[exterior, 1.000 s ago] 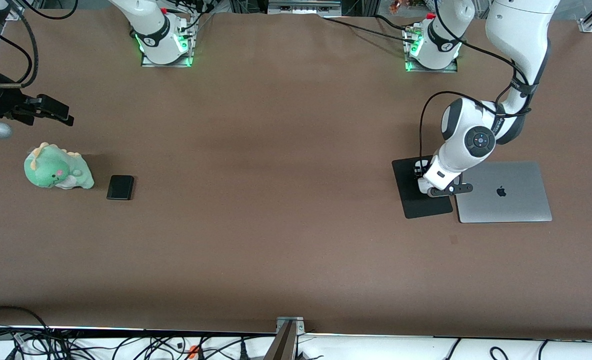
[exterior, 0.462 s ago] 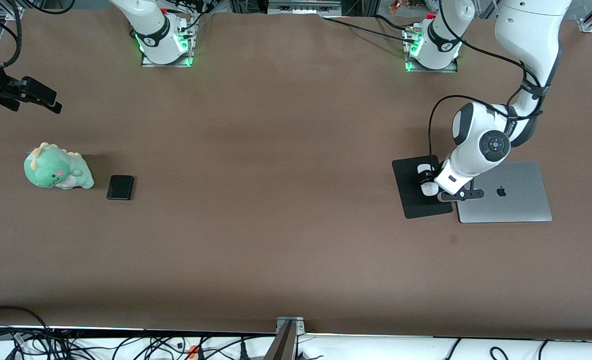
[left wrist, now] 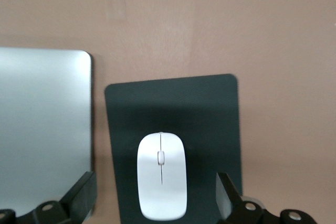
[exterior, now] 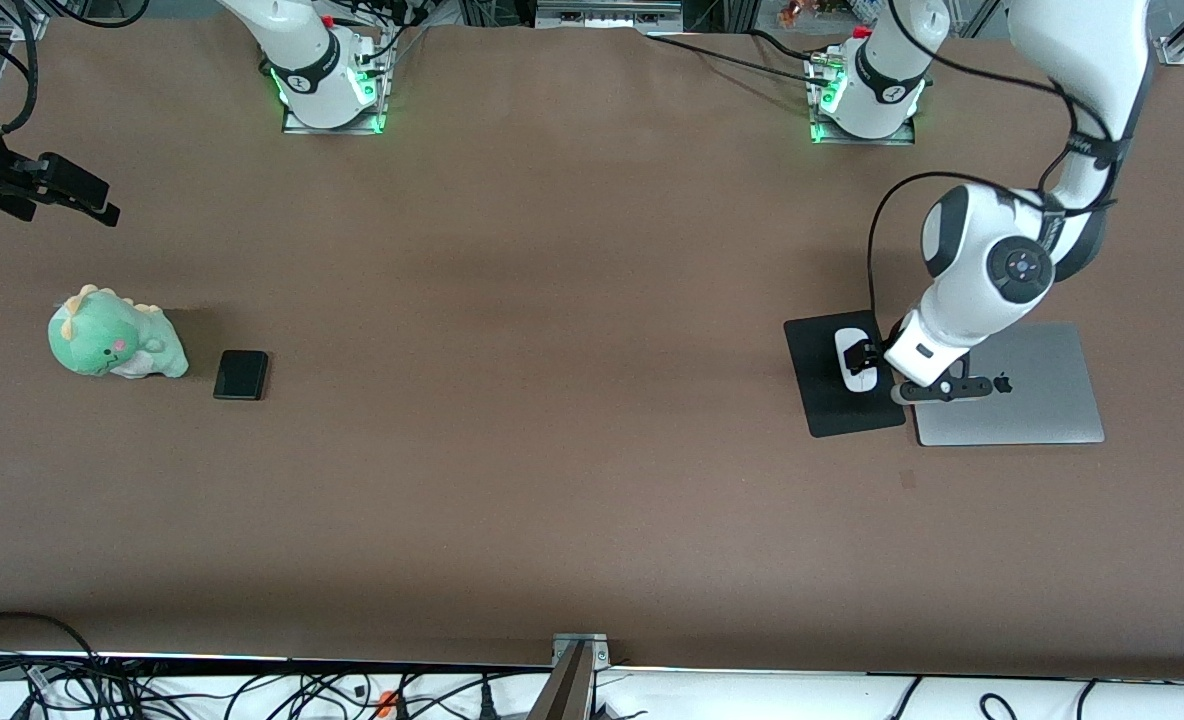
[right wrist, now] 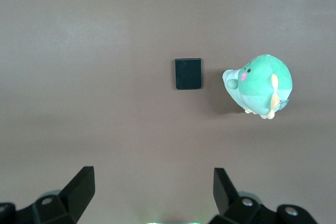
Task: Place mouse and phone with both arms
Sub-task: 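Lower the white mouse onto the black mouse pad with the left gripper, then open the left gripper and lift it away from the mouse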
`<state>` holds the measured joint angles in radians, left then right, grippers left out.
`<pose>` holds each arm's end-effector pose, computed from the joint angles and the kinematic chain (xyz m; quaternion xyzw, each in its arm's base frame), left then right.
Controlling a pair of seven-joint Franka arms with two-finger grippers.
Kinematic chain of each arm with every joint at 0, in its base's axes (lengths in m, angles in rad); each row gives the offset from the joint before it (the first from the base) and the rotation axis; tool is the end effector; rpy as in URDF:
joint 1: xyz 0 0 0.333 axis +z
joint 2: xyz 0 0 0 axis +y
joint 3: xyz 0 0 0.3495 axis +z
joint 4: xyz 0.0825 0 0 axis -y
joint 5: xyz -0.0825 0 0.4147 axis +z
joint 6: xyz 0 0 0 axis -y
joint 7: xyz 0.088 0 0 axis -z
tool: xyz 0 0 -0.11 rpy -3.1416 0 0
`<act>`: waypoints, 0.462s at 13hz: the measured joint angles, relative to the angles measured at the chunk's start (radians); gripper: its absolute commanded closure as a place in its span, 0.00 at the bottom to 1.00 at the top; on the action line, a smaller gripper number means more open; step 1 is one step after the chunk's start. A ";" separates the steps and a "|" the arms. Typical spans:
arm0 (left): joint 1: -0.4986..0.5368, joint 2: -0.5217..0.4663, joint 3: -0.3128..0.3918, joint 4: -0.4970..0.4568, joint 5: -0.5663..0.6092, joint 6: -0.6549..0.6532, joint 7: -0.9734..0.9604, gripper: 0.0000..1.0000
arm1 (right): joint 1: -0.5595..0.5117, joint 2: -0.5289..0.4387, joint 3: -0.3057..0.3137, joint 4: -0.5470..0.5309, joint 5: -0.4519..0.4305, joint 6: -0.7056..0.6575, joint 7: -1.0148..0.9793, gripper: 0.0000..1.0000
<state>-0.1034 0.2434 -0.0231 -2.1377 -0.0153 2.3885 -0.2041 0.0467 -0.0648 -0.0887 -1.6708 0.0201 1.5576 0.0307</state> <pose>0.5940 -0.0755 0.2994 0.9990 0.0447 0.0023 0.0085 0.5592 -0.0229 0.6407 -0.9990 0.0363 0.0243 0.0130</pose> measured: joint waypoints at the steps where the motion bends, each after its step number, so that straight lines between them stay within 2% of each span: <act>1: 0.000 -0.046 0.000 0.003 0.000 -0.043 0.000 0.00 | 0.000 0.000 0.000 0.000 0.000 0.000 0.000 0.00; 3: 0.001 -0.137 0.000 0.043 0.000 -0.189 0.000 0.00 | 0.000 0.000 0.000 0.000 0.000 0.001 0.000 0.00; 6: 0.005 -0.212 0.004 0.230 0.000 -0.515 -0.001 0.00 | -0.001 0.000 0.000 0.006 0.000 0.004 0.000 0.00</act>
<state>-0.0983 0.0319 -0.0195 -1.9074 -0.0153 1.8738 -0.2051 0.0459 -0.0644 -0.0887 -1.6645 0.0201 1.5620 0.0307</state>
